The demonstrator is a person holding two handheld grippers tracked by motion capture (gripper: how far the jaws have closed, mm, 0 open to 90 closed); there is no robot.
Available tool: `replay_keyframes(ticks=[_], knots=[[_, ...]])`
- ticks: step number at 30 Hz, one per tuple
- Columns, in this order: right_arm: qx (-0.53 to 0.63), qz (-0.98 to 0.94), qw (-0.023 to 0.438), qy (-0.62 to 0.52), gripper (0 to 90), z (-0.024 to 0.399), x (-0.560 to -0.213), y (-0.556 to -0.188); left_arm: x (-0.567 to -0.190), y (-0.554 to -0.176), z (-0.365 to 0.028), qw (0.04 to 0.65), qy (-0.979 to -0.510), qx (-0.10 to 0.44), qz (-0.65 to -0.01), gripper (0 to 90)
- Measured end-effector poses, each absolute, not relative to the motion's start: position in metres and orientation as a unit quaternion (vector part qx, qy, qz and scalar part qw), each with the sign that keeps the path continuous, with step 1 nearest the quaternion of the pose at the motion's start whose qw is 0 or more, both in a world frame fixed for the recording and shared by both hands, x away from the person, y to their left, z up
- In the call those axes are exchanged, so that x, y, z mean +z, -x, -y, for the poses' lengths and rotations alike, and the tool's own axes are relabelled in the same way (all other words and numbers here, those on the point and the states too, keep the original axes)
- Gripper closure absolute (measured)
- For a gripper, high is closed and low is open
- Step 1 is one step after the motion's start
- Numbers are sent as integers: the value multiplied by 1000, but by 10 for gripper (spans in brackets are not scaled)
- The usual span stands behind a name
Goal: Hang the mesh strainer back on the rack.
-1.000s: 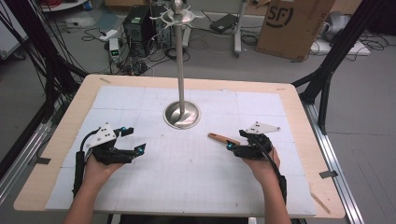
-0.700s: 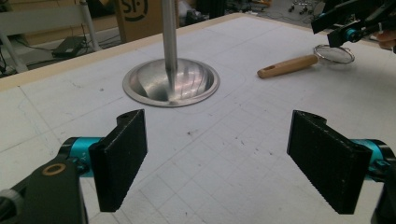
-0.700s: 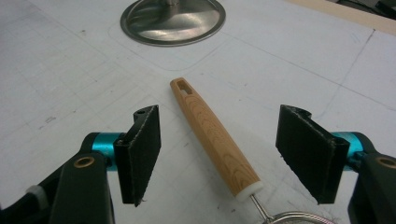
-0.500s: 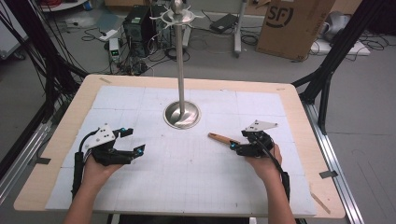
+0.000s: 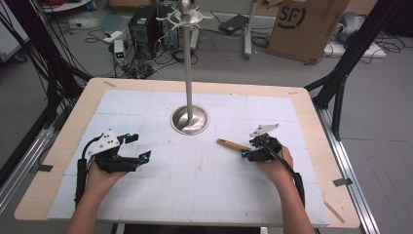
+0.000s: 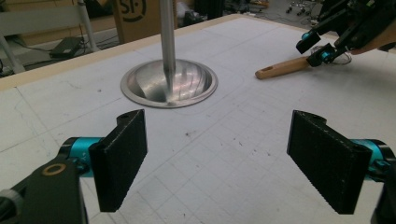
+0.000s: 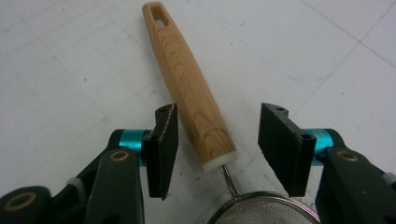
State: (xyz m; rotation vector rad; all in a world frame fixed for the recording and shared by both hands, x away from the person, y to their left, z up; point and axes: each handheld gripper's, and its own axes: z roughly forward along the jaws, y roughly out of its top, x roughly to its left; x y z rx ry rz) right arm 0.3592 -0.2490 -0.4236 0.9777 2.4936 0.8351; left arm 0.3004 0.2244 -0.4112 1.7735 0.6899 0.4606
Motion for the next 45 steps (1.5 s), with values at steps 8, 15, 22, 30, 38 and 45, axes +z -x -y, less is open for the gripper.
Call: replay_keyframes(ticks=[8, 15, 22, 30, 38, 45], knots=[[286, -887, 132, -337, 595, 247, -429, -367, -411, -300, -225, 558, -752, 195, -292, 207], [283, -884, 118, -352, 670, 248, -426, -365, -412, -301, -224, 557, -753, 194, -291, 207], [269, -888, 113, -354, 665, 247, -424, -366, -411, -300, -224, 558, -753, 193, -292, 207], [248, -896, 102, -354, 651, 245, -422, -368, -411, -300, -225, 558, -752, 195, -293, 207], [211, -910, 87, -345, 652, 237, -418, -376, -412, -300, -224, 556, -754, 194, -292, 207], [181, -919, 67, -342, 649, 232, -415, -384, -412, -301, -223, 557, -753, 192, -293, 207]])
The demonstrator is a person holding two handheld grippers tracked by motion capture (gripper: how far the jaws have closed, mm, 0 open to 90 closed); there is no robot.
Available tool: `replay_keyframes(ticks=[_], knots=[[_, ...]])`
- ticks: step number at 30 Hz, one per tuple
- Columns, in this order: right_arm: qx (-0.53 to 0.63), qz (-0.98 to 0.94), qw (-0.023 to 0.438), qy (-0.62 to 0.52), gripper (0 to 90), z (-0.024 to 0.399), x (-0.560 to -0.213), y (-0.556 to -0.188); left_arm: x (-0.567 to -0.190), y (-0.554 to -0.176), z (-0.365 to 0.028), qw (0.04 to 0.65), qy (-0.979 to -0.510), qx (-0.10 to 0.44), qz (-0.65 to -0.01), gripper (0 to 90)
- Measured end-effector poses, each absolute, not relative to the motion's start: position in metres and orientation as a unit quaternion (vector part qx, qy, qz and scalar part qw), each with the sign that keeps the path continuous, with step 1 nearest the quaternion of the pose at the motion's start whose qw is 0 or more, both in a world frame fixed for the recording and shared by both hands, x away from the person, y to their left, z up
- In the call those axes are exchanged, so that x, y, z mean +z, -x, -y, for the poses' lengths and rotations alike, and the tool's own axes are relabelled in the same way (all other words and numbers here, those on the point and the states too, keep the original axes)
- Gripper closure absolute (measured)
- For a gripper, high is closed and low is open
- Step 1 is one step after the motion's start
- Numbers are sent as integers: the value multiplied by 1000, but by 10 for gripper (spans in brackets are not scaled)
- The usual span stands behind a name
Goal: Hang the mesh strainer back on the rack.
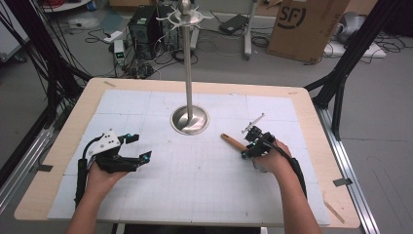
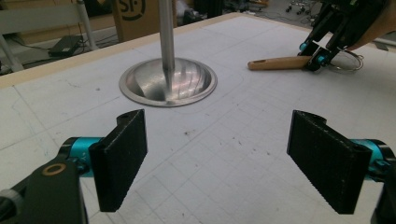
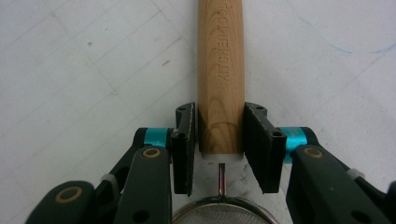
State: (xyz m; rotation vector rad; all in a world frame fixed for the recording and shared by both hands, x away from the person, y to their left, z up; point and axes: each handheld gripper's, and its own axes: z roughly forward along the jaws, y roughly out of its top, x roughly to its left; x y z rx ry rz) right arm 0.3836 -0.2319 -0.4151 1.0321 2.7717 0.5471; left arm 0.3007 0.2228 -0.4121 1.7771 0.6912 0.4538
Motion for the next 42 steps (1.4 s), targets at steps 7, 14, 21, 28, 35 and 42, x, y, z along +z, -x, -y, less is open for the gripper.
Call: replay_keyframes(ticks=[7, 14, 21, 28, 35, 42], knots=[[151, -924, 65, -346, 661, 224, -413, -388, -413, -301, -222, 554, -756, 192, -292, 208], [152, -918, 68, -359, 685, 223, -413, -386, -412, -301, -222, 555, -755, 193, -292, 207], [181, -910, 71, -365, 685, 227, -407, -383, -412, -302, -225, 553, -754, 194, -295, 208], [244, -894, 84, -367, 685, 228, -389, -375, -411, -301, -225, 558, -752, 193, -294, 208], [313, -871, 95, -367, 685, 234, -370, -368, -411, -301, -225, 559, -751, 192, -293, 208], [367, -854, 106, -353, 685, 238, -357, -366, -411, -301, -225, 561, -751, 191, -292, 208]])
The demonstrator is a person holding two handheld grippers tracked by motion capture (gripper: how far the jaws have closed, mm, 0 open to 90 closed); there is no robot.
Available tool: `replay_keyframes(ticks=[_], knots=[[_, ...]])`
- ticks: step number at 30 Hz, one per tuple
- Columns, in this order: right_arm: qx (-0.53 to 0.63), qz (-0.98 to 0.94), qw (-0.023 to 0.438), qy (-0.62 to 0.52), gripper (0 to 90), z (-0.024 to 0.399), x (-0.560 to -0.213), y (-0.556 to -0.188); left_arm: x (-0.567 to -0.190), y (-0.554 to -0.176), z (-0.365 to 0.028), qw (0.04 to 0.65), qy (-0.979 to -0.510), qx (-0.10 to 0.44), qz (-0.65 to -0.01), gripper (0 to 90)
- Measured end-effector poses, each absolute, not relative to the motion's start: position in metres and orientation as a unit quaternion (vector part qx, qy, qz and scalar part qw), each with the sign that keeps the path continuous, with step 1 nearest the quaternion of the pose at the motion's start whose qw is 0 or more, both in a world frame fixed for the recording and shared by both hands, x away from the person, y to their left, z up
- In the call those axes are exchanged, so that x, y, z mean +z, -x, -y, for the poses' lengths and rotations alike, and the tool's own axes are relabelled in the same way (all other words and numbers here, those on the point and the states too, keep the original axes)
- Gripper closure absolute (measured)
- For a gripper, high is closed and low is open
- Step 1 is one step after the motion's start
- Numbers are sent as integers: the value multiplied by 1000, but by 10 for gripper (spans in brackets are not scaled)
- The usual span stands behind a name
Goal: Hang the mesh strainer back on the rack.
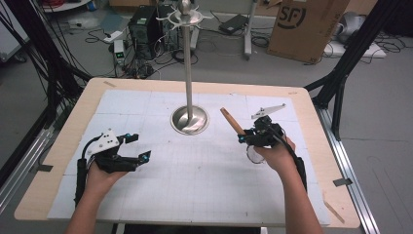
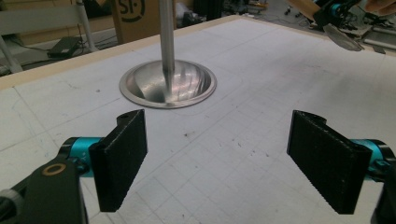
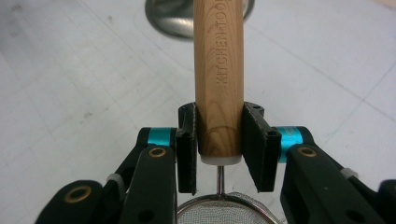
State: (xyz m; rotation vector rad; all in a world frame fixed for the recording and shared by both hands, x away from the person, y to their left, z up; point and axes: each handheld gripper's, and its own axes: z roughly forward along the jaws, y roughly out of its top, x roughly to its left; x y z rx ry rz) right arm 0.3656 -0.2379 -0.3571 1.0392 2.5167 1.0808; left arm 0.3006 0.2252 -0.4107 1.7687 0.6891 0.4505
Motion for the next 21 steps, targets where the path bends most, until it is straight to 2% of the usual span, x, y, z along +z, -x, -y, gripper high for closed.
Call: replay_keyframes(ticks=[7, 21], knots=[[387, -851, 108, -339, 684, 236, -346, -365, -411, -300, -225, 562, -750, 190, -291, 208], [445, -832, 153, -294, 684, 227, -303, -362, -410, -300, -225, 565, -748, 189, -290, 207]])
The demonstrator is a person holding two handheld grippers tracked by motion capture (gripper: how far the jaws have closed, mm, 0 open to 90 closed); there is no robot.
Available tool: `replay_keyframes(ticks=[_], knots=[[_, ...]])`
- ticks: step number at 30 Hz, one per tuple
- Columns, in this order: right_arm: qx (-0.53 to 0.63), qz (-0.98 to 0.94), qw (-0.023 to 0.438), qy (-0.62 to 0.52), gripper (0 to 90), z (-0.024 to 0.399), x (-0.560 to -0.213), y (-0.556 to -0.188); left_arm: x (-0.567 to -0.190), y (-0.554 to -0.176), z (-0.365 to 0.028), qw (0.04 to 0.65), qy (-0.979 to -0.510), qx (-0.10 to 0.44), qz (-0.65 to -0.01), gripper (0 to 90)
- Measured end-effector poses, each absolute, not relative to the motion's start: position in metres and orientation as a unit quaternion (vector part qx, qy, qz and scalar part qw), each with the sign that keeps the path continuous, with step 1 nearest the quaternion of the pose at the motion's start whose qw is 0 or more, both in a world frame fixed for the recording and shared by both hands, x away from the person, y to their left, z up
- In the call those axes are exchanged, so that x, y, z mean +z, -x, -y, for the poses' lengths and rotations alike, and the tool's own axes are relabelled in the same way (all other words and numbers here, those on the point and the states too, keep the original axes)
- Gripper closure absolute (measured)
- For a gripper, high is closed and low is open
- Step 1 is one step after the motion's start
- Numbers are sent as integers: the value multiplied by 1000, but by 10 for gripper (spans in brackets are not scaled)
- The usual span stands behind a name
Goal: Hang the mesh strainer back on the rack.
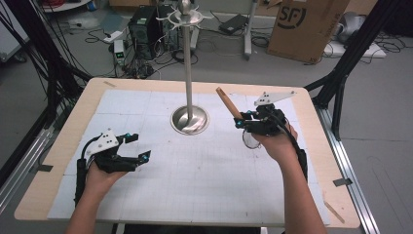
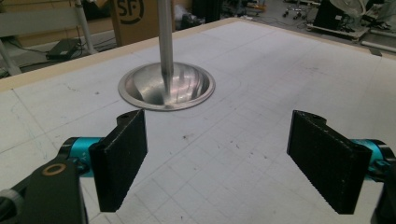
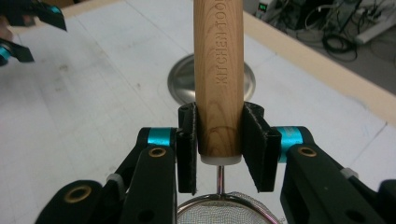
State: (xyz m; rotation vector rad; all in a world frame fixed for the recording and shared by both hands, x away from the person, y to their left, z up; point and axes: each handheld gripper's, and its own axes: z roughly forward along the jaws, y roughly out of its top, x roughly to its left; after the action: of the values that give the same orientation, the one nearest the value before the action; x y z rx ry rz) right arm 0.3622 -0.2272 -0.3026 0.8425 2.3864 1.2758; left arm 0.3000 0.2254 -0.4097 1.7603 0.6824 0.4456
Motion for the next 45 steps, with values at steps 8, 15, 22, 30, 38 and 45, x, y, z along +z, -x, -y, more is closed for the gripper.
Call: replay_keyframes(ticks=[8, 15, 22, 30, 38, 45], knots=[[466, -826, 176, -264, 684, 219, -279, -362, -409, -300, -226, 565, -748, 189, -292, 208], [487, -818, 182, -246, 684, 213, -259, -364, -409, -300, -227, 566, -748, 190, -291, 208], [504, -810, 189, -231, 684, 210, -242, -366, -409, -300, -227, 567, -747, 190, -291, 208], [527, -796, 186, -231, 684, 210, -230, -372, -409, -300, -227, 567, -747, 190, -291, 207], [526, -799, 187, -223, 684, 209, -219, -380, -409, -300, -227, 567, -746, 190, -292, 207], [522, -801, 199, -216, 683, 204, -204, -386, -409, -300, -227, 566, -748, 190, -290, 208]])
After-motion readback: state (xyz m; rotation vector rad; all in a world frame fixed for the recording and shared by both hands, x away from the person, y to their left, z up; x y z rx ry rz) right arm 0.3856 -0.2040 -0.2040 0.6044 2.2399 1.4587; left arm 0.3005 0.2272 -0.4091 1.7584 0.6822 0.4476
